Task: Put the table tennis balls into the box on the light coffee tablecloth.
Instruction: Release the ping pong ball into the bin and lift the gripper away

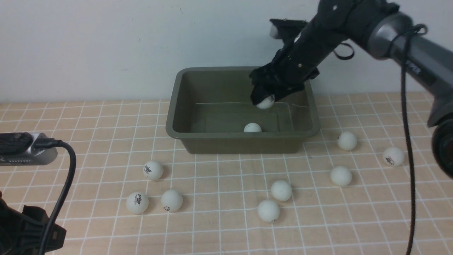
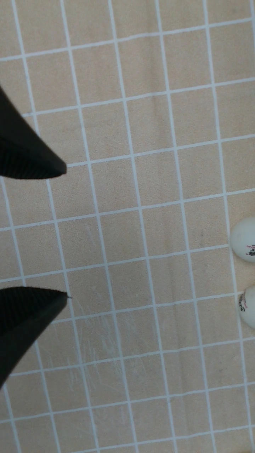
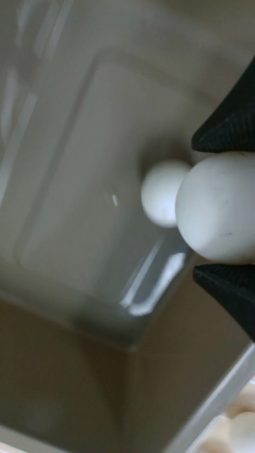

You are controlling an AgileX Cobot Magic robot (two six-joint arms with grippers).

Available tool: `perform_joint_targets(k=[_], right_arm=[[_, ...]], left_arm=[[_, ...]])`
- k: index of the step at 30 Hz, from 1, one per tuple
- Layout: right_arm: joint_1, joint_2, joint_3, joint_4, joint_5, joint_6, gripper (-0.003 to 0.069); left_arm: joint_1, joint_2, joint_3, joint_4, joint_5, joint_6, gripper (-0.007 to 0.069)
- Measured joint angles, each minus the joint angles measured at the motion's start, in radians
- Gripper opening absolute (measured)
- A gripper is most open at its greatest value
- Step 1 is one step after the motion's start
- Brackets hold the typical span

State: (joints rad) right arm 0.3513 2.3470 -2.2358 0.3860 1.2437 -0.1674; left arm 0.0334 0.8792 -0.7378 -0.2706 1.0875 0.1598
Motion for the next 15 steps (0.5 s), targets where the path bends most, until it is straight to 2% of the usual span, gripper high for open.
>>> perform_joint_targets(k=[8, 15], right_arm=[[0.019, 0.068, 0.0, 0.006, 0.0, -0.029, 0.0367], [0.018, 0.07, 0.0, 0.008, 0.0, -0.037, 0.0415]], left_arm=[[0.0, 0.0, 0.0, 0.0, 0.0, 0.001, 0.0343], [0.0, 0.0, 0.0, 0.0, 0.0, 0.001, 0.0343]])
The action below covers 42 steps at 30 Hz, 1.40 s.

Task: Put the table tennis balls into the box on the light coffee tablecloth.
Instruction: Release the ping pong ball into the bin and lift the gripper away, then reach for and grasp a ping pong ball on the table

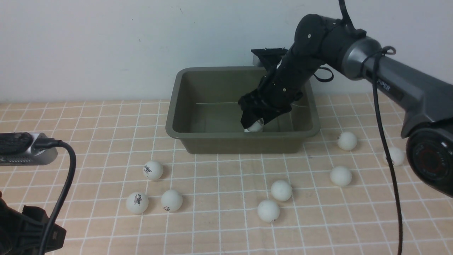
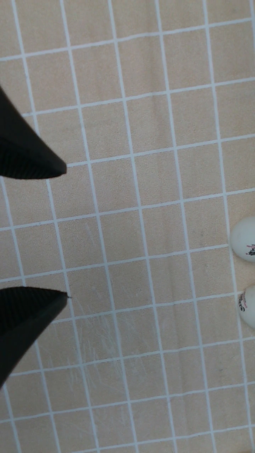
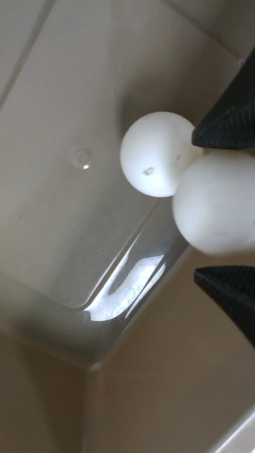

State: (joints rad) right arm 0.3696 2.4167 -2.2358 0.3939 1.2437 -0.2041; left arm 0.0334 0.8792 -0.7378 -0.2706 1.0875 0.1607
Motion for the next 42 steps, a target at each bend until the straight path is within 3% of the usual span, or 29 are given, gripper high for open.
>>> perform_joint_targets(k=[6, 14, 21, 29, 38, 42], right_arm=[[0.0, 0.0, 0.0, 0.0, 0.0, -0.003, 0.0459], [-0.02, -0.029, -0.102, -0.01, 0.004, 0.01, 0.0464], [-0.127, -0.221, -0.119, -0.099, 0.008, 0.067, 0.0465], [-0.271, -0.392, 0.131, -0.2, 0.008, 0.101, 0.0465], [-0.281, -0.401, 0.45, -0.201, 0.005, 0.102, 0.0466], [-0.281, -0.401, 0.552, -0.232, -0.073, 0.102, 0.0466]], left_arm=[[0.0, 0.0, 0.0, 0.0, 0.0, 0.001, 0.0343], [0.0, 0.0, 0.0, 0.0, 0.0, 0.003, 0.0343], [0.0, 0.0, 0.0, 0.0, 0.0, 0.003, 0.0343], [0.0, 0.0, 0.0, 0.0, 0.0, 0.003, 0.0343], [0.0, 0.0, 0.0, 0.0, 0.0, 0.01, 0.0343], [0.0, 0.0, 0.0, 0.0, 0.0, 0.018, 0.0343]])
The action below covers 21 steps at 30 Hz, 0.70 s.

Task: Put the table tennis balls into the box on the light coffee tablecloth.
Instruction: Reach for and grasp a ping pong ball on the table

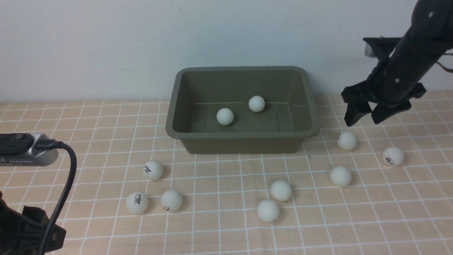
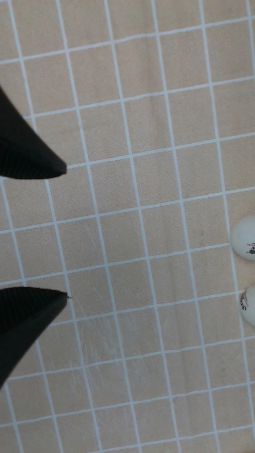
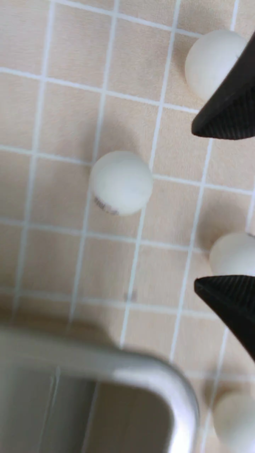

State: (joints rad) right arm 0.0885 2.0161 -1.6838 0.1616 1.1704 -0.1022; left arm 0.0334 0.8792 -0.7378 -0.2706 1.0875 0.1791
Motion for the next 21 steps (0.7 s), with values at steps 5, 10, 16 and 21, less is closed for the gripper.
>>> perform_joint_targets(k=[5, 10, 16, 21], right_arm=[[0.0, 0.008, 0.031, 0.0, -0.069, 0.0, 0.0466], [0.0, 0.04, 0.033, 0.0, -0.123, 0.0, 0.0466], [0.0, 0.083, 0.04, 0.0, -0.177, 0.0, 0.0466], [0.0, 0.11, 0.04, 0.0, -0.203, 0.0, 0.0466]], left_arm=[[0.0, 0.0, 0.0, 0.0, 0.0, 0.0, 0.0343], [0.0, 0.0, 0.0, 0.0, 0.0, 0.0, 0.0343], [0.0, 0.0, 0.0, 0.0, 0.0, 0.0, 0.0343], [0.0, 0.0, 0.0, 0.0, 0.0, 0.001, 0.0343]])
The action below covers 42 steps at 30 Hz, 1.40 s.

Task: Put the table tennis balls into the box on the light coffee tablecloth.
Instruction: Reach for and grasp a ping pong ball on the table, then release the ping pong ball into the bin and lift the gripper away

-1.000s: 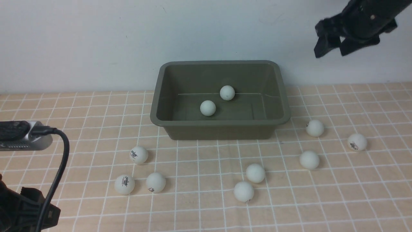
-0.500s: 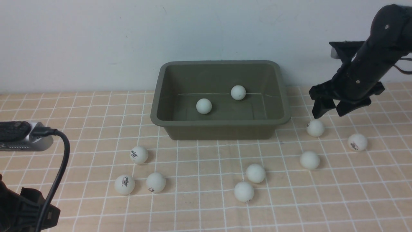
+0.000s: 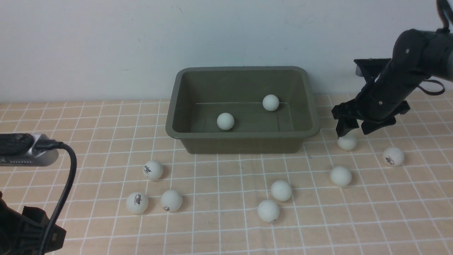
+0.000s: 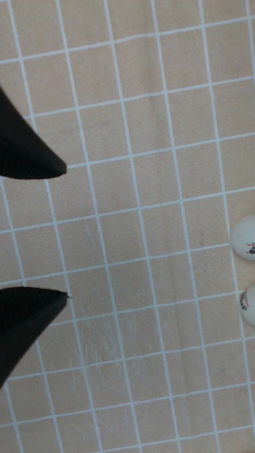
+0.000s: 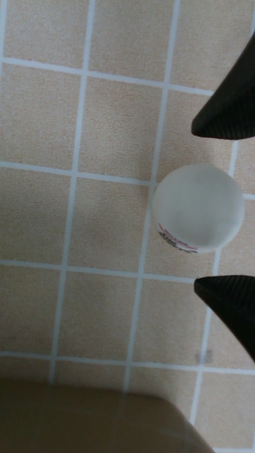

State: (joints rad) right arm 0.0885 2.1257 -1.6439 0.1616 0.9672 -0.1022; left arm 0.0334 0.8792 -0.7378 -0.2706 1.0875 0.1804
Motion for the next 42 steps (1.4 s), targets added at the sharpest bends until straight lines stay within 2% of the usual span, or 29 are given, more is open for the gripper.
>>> perform_joint_targets(k=[13, 18, 19, 27, 33, 36, 41, 42], right_arm=[[0.0, 0.051, 0.001, 0.043, -0.029, -0.018, 0.0462], [0.0, 0.051, 0.001, 0.046, -0.033, -0.002, 0.0396], [0.0, 0.051, 0.001, 0.046, -0.033, 0.002, 0.0355], [0.0, 0.051, -0.024, 0.046, 0.022, 0.004, 0.0351], [0.0, 0.051, -0.232, 0.05, 0.213, 0.004, 0.0351], [0.0, 0.051, -0.376, 0.077, 0.258, 0.006, 0.0351], [0.002, 0.05, -0.522, 0.183, 0.265, 0.007, 0.0351], [0.009, 0.05, -0.54, 0.241, 0.266, 0.0, 0.0351]], left_arm=[[0.0, 0.0, 0.0, 0.0, 0.0, 0.0, 0.0343], [0.0, 0.0, 0.0, 0.0, 0.0, 0.0, 0.0343], [0.0, 0.0, 0.0, 0.0, 0.0, 0.0, 0.0343], [0.0, 0.0, 0.0, 0.0, 0.0, 0.0, 0.0343], [0.0, 0.0, 0.0, 0.0, 0.0, 0.0, 0.0343], [0.0, 0.0, 0.0, 0.0, 0.0, 0.0, 0.0343], [0.0, 0.0, 0.0, 0.0, 0.0, 0.0, 0.0343], [0.0, 0.0, 0.0, 0.0, 0.0, 0.0, 0.0343]])
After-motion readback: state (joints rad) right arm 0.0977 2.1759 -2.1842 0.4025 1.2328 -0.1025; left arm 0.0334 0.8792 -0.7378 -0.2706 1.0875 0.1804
